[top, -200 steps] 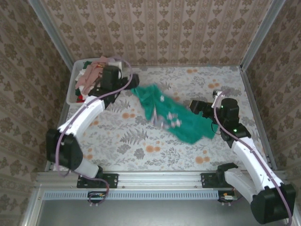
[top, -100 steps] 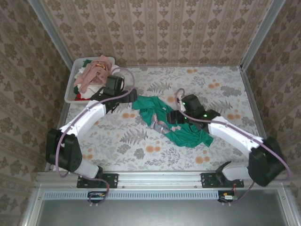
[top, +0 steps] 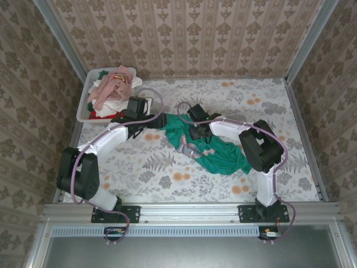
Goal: Fold and stack the t-shirts
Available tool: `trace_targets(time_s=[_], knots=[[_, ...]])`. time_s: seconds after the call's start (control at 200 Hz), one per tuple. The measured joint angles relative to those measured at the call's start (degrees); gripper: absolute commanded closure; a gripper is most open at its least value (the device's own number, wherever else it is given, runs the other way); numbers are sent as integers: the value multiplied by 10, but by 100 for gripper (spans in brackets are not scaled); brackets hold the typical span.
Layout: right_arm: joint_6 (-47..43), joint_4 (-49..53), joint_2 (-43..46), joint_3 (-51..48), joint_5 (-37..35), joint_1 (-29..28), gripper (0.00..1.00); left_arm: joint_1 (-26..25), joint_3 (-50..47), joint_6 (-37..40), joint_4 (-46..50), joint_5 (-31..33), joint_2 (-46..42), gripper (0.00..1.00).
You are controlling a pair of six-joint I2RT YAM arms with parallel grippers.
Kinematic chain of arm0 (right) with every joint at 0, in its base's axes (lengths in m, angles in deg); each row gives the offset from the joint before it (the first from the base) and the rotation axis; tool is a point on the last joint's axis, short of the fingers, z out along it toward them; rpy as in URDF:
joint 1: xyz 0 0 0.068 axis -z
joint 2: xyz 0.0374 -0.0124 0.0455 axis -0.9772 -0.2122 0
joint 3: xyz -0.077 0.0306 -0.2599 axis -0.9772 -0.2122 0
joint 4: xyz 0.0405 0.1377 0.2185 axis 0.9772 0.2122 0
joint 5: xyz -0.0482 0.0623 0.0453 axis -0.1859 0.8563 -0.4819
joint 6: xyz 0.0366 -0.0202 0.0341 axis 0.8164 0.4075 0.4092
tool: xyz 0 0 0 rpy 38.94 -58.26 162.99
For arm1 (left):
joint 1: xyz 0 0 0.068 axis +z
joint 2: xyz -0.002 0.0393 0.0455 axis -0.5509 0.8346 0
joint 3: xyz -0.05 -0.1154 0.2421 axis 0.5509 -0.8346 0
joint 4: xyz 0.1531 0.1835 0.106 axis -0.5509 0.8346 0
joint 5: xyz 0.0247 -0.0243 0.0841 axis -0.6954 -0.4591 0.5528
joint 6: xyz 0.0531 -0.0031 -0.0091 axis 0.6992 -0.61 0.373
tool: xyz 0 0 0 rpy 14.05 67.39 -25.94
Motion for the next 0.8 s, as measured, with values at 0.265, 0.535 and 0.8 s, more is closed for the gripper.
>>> trace_targets(time_s=[0.265,0.535,0.8], knots=[[-12,28,1,39,-49,-5,100,8,-112,-37,-65,-26,-127,3],[-32,74,121,76,-59,-21,100,-4,-209,-64,-142,-21,-227,0],[-21,78,194,85,-65,-18,100,-200,-201,-81,-223,63,-50,9]])
